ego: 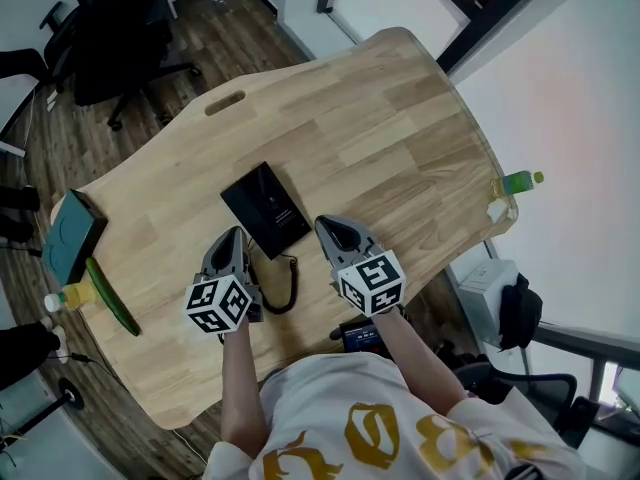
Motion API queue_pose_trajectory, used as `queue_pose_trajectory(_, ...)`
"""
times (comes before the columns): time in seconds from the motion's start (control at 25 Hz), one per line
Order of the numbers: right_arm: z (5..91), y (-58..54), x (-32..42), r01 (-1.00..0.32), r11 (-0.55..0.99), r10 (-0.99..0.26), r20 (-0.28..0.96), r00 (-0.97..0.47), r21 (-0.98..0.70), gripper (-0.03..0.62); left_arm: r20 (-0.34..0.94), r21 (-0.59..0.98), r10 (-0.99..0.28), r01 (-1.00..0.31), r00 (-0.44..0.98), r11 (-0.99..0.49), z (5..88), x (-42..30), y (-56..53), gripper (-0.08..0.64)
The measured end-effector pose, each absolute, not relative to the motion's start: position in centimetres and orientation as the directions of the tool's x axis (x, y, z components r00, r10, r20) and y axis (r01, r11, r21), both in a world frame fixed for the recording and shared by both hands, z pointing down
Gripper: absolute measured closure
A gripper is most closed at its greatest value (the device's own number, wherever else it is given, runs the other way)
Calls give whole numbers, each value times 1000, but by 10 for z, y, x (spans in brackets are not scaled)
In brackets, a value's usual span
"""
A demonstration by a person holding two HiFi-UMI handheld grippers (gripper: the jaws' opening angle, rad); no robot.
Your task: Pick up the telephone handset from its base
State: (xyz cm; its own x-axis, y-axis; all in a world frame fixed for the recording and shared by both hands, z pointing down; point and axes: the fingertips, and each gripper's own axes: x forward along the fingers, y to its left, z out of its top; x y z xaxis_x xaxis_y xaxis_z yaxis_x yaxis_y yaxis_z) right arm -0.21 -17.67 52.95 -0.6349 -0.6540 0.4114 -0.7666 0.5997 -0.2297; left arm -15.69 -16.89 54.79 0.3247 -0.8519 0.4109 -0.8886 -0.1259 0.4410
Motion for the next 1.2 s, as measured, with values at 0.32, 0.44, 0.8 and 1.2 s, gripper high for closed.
queue_pose_trajectory(0.32,551,-187,-6,-763,596,-628,449,-636,-249,588,465,472,-822,-878,328,-83,577,-159,-177,554)
queue_pose_trajectory(0.44,559,-187,-9,-763,594,-617,464,-636,-256,588,485,485,-809,-872,331,-66,587,-158,-178,554)
queue_pose_trajectory(0.8,570,-195,-12,-769,581,-615,475,-630,-267,588,491,498,-806,-866,330,-50,592,-159,-177,542)
queue_pose_trajectory(1.2,577,-188,-16,-766,585,-600,493,-630,-268,586,497,606,-750,-793,436,-60,611,-143,-180,430)
